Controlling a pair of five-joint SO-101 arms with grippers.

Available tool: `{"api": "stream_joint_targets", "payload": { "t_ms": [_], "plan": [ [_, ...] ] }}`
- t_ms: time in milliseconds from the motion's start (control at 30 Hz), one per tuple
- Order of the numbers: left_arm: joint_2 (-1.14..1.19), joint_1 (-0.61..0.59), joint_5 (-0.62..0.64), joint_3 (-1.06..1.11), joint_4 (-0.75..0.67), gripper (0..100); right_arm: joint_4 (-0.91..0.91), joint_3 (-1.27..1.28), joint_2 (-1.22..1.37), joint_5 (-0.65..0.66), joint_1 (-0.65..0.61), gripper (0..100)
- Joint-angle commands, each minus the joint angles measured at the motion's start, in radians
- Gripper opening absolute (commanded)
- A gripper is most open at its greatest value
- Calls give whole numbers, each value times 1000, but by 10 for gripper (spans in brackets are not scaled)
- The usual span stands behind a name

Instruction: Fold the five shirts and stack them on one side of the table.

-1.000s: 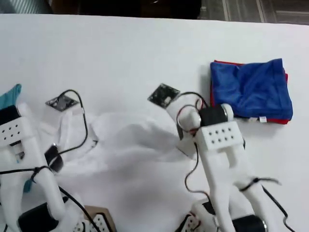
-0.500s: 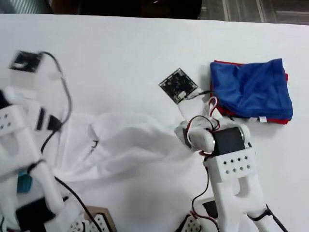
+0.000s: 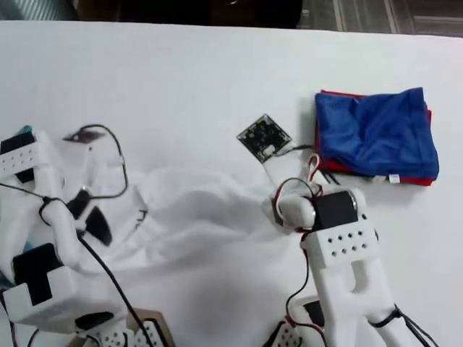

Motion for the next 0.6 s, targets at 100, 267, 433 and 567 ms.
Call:
{"api": "stream_joint_targets", "payload": {
  "t_ms": [100,267,433,567],
  "plan": [
    [5,-77,-114,-10,66,46,-74,61,-39,-6,13,294],
    [8,-147,-235,-2,60,171,-74,64,-39,-6,13,294],
    [11,-149,-299,-1,60,238,-74,64,-39,-6,13,294],
    [11,-155,-338,-1,58,233,-74,64,-41,-6,13,294]
  ]
}}
